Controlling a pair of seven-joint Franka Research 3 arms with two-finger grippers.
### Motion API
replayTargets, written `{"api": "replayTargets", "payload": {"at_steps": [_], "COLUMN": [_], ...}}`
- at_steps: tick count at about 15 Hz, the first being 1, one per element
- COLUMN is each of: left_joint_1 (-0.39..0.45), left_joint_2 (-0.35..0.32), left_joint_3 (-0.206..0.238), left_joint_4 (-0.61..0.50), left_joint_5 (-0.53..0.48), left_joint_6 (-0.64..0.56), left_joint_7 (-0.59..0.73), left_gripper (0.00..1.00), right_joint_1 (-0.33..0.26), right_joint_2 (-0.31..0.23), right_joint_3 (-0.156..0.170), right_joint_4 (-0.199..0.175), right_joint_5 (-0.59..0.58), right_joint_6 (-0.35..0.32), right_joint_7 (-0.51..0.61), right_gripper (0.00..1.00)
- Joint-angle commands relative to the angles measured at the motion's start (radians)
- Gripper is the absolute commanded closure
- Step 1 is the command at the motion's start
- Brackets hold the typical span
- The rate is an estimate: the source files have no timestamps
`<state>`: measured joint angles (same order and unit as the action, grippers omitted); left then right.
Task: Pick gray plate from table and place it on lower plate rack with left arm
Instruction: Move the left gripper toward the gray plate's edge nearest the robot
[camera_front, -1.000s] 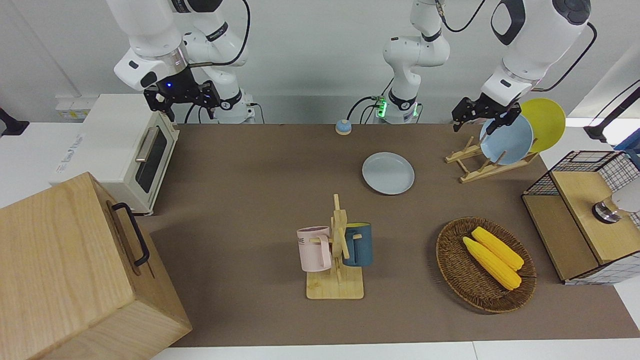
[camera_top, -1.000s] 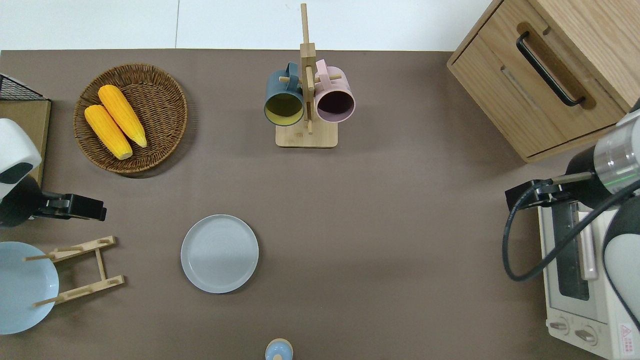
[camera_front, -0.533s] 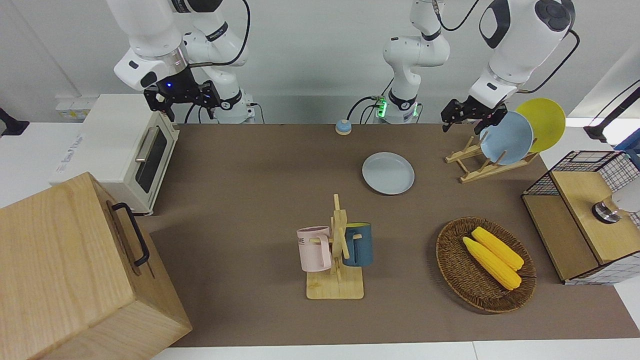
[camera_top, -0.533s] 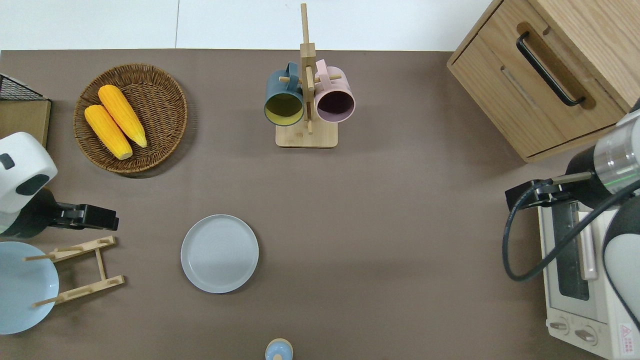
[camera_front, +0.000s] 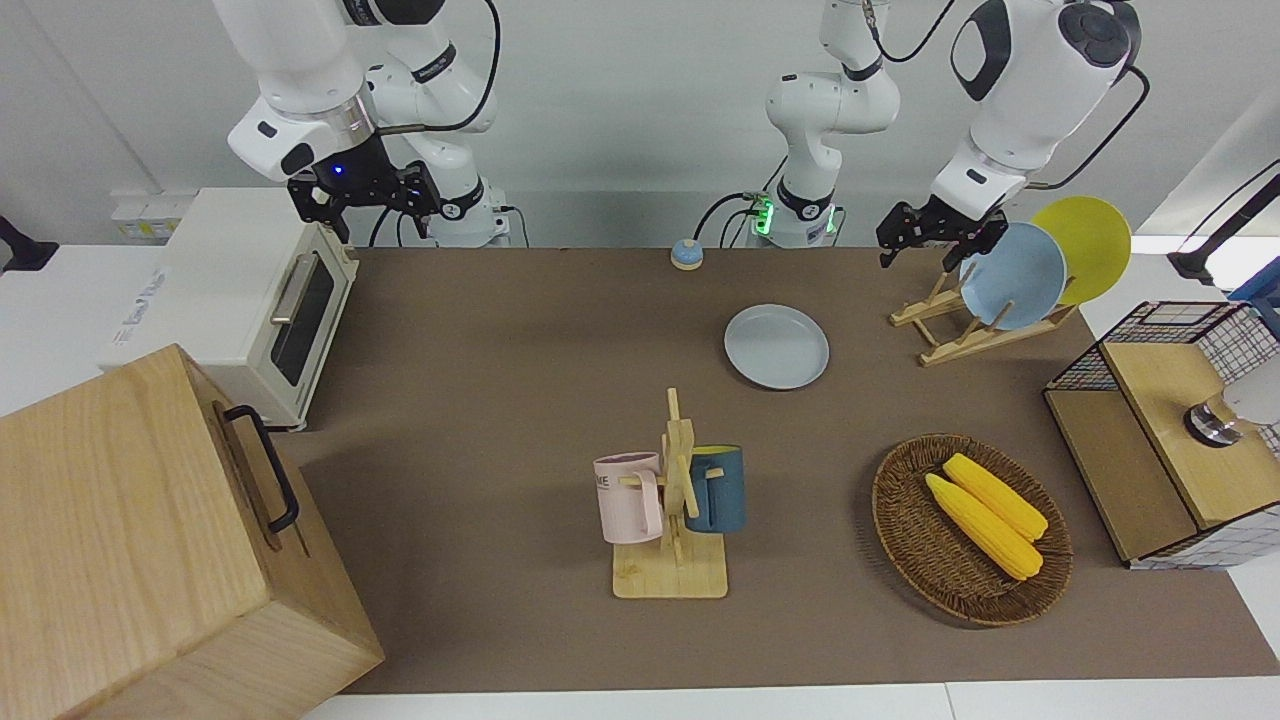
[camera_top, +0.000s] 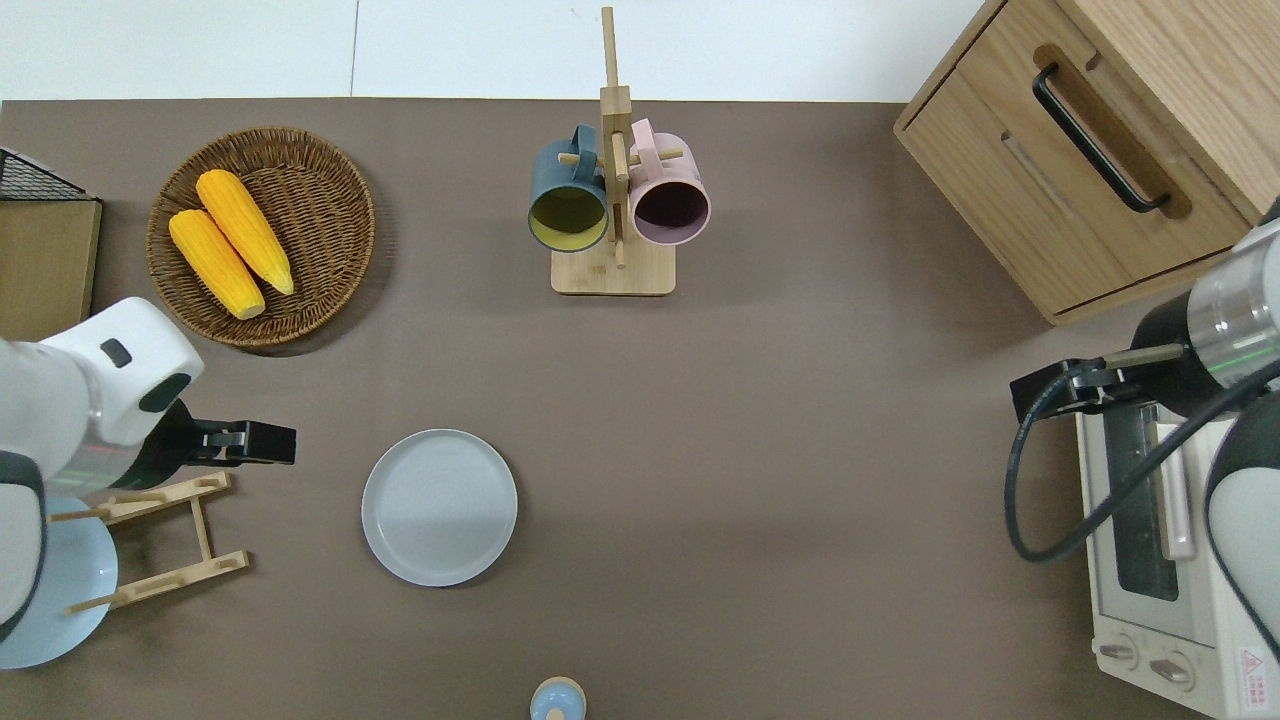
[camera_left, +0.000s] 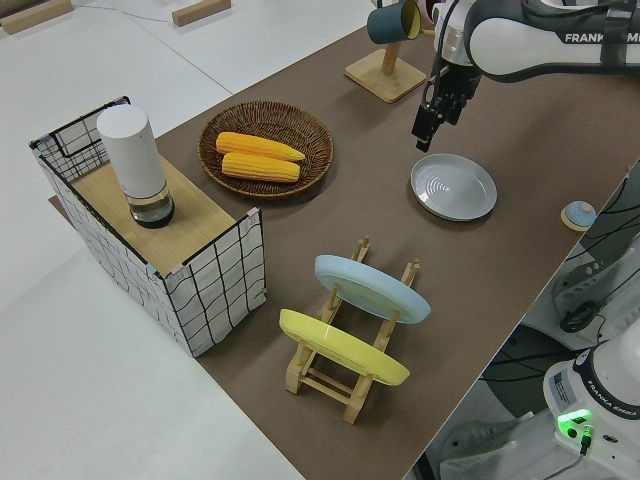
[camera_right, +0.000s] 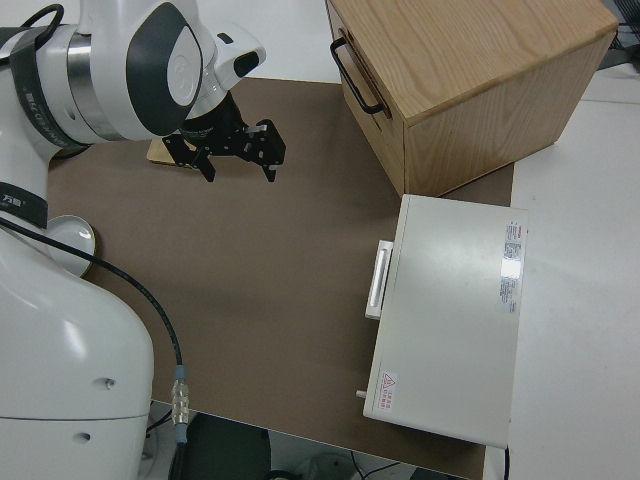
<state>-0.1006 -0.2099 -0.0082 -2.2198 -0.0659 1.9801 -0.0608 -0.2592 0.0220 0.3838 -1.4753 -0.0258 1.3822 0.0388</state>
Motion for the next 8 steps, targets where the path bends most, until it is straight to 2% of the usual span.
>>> {"api": "replayTargets", "payload": {"at_steps": [1, 6, 8], "left_joint_1": [-0.011, -0.011, -0.011], "left_joint_2": [-0.062, -0.039, 0.012], "left_joint_3": [-0.025, -0.035, -0.042], "left_joint_4": [-0.185, -0.336, -0.353], "left_joint_5": [0.006, 0.006, 0.006], "left_joint_6": [0.167, 0.386, 0.428], "left_joint_7": [-0.034, -0.057, -0.057], "left_gripper": [0.01, 0.01, 0.01], "right_joint_1": [-0.023, -0.023, -0.023], "right_joint_2": [-0.002, -0.002, -0.002], "right_joint_3": [0.021, 0.021, 0.021], "right_joint_4": [0.007, 0.007, 0.006], "right_joint_5": [-0.006, -0.006, -0.006], "right_joint_6": [-0.011, -0.011, -0.011], "right_joint_7": [0.012, 0.012, 0.012], "right_gripper": [0.017, 0.017, 0.017]}}
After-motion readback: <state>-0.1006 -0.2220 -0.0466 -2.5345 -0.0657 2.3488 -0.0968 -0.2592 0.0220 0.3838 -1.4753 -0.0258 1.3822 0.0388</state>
